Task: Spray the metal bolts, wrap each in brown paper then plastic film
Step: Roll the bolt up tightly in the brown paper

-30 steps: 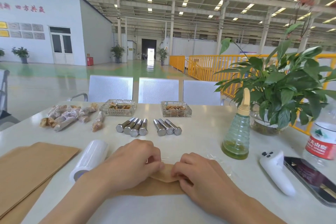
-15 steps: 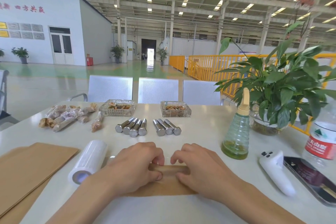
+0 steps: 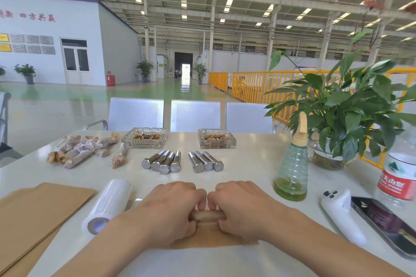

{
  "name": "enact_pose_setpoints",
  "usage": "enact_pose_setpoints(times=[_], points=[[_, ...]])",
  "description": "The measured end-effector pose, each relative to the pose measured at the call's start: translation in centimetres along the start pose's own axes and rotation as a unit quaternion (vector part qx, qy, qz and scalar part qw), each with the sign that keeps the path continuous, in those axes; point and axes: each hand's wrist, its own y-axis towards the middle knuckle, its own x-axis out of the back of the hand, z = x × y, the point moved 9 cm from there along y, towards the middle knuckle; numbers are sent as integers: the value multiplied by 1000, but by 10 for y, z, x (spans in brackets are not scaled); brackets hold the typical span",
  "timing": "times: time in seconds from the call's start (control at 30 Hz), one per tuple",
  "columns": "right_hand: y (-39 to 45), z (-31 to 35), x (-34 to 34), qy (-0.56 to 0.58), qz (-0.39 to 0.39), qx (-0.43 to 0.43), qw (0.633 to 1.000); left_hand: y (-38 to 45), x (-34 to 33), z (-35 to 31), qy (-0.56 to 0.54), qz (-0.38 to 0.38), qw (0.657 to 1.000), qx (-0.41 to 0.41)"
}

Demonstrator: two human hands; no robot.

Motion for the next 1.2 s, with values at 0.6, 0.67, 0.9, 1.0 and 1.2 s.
enact_pose_setpoints(times=[0.6,0.67,0.9,1.0,1.2], points=[[13,12,2,-26,11,28,999,-31,22,-14,-7,1,997,-81],[14,10,3,-11,15,22,1000,-29,19,-22,26,3,996,-87],[19,5,1,33,28,6,999,-27,8,-41,102,-3,989,-107],[21,1,-1,63,35,-9,997,-28,0,-41,128,-3,987,-99],[26,-4,-3,116,51,-29,991,-26,-7,-44,165,19,984,-67]])
